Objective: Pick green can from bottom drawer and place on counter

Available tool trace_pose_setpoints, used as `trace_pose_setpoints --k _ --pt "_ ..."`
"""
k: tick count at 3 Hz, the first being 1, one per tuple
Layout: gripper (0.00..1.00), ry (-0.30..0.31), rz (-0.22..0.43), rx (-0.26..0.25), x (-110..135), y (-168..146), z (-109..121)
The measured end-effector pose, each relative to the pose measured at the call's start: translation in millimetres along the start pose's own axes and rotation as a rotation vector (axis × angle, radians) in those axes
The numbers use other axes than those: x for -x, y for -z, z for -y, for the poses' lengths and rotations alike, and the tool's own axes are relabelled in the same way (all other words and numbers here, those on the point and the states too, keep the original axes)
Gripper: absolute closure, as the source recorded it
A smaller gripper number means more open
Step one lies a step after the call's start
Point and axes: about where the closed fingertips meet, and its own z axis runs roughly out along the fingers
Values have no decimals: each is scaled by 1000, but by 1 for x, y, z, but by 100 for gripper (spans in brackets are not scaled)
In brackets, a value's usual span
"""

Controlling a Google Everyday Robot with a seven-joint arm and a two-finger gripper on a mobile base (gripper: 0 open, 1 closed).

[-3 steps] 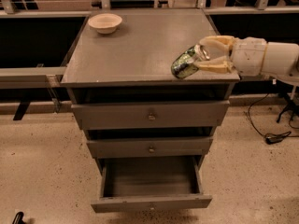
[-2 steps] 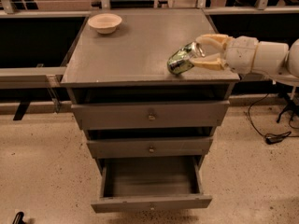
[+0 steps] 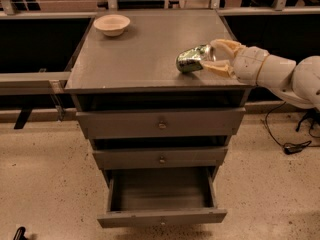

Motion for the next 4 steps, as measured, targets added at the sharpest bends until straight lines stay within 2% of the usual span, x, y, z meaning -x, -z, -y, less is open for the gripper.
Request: trace_pose_setpoints --k 1,2,3,4 --pt "35 -1 -9 -40 -3 -3 8" --pt "4 -1 -9 -40 -3 -3 8" --pt "0 -1 -9 -40 -3 -3 8" --pt "0 -1 -9 -40 -3 -3 8"
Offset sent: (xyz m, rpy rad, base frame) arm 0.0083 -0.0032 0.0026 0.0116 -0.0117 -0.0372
